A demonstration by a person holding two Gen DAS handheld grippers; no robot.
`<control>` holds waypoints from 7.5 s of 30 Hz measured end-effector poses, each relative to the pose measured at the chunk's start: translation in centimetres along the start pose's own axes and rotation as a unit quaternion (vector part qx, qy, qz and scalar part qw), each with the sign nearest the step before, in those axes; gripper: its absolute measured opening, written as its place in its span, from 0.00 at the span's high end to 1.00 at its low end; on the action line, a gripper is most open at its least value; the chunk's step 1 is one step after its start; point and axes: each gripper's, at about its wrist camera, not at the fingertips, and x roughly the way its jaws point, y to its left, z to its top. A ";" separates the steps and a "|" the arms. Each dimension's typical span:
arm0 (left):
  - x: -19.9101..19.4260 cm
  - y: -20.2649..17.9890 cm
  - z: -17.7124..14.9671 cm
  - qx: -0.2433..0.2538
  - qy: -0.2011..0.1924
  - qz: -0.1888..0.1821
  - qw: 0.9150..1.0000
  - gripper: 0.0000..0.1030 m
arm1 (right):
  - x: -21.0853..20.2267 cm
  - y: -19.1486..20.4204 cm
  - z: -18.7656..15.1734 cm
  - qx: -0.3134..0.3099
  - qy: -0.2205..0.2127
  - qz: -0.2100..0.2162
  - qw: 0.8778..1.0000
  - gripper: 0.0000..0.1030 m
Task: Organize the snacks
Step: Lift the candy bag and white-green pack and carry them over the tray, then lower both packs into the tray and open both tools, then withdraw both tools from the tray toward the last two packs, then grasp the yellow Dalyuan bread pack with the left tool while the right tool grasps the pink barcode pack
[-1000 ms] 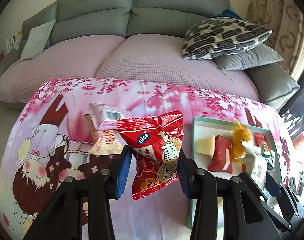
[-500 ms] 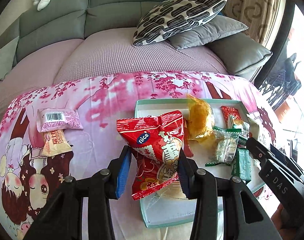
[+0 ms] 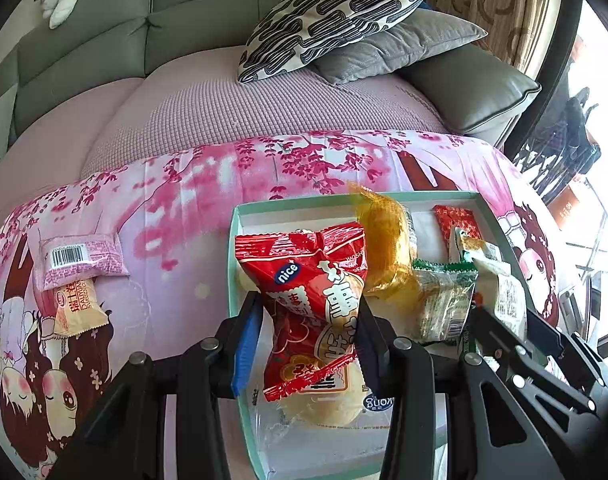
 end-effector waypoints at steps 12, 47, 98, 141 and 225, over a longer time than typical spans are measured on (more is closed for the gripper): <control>2.4 -1.1 0.2 0.013 0.021 0.006 1.000 0.56 | 1.1 0.2 -0.4 -0.007 0.025 0.003 1.000 0.46; 3.2 -1.2 0.1 0.016 0.030 0.010 0.999 0.55 | 2.5 0.2 -0.9 -0.010 0.056 -0.010 0.998 0.45; 0.7 6.0 -2.1 -0.084 -0.004 0.043 0.995 0.06 | 1.4 0.1 -0.6 -0.004 -0.003 0.019 1.000 0.00; -3.2 15.8 -2.4 -0.188 -0.063 0.151 0.968 0.01 | -0.7 8.5 0.7 -0.090 -0.059 0.062 0.992 0.00; 3.0 25.9 -3.6 -0.320 -0.008 -0.022 0.947 0.73 | 14.3 24.8 3.1 -0.194 0.138 0.139 0.961 0.61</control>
